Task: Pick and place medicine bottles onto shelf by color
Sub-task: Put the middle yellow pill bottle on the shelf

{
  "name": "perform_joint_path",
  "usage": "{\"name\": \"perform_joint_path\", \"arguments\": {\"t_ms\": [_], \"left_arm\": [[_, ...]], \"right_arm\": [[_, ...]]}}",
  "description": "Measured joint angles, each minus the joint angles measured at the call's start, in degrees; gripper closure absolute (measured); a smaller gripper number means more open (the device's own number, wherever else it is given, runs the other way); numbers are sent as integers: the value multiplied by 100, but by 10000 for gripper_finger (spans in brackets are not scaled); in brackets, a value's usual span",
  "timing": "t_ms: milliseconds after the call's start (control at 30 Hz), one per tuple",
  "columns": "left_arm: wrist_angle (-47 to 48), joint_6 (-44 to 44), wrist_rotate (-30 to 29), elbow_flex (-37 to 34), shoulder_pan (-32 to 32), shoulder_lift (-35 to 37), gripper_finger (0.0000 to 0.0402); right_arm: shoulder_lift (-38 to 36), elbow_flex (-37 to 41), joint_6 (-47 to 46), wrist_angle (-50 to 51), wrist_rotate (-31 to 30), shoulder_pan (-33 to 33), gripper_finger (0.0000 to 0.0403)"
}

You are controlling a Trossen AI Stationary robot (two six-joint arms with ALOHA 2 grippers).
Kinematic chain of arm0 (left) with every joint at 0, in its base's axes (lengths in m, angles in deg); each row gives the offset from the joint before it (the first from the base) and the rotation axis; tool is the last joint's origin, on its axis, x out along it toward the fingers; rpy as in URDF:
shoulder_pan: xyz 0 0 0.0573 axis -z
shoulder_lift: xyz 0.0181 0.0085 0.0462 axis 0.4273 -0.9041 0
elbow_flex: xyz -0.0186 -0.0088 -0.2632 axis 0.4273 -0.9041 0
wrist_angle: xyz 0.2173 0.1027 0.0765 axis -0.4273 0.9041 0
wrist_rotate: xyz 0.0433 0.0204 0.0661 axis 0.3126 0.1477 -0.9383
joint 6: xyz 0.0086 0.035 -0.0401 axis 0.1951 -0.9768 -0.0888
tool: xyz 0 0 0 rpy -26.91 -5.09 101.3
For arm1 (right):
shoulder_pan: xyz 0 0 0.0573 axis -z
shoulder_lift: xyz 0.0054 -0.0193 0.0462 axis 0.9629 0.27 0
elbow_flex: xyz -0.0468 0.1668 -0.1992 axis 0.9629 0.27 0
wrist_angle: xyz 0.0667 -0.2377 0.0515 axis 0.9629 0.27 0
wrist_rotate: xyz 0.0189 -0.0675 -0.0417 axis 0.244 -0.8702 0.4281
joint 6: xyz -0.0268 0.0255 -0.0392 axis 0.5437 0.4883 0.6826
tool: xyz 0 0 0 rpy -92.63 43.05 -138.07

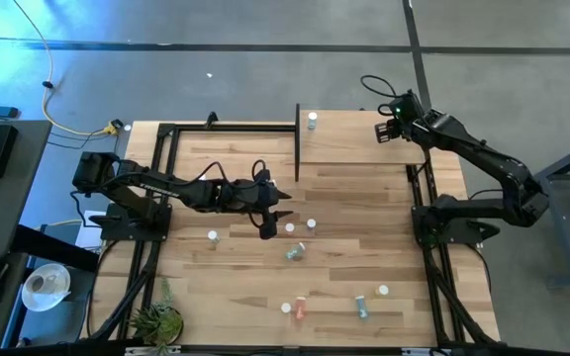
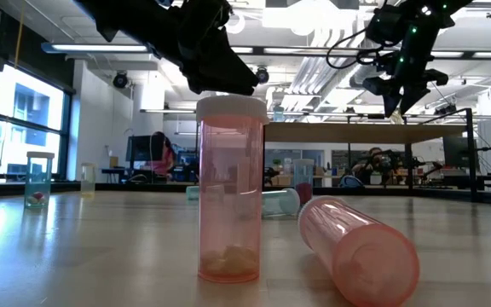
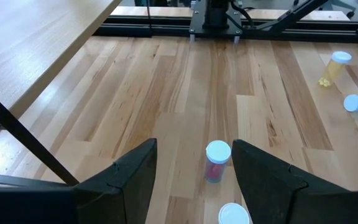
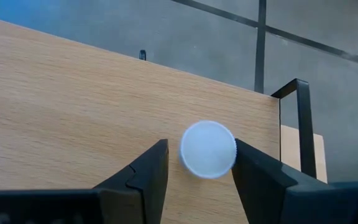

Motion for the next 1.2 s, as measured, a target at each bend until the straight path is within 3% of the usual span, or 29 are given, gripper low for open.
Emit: {"name": "perform_joint_path", "arguments": {"t_ms": [1200], "left_arm": [[0,0,-7,0,0,0,202]], "right_arm": [[-4,0,-196,-459,-416,-2,242]]}}
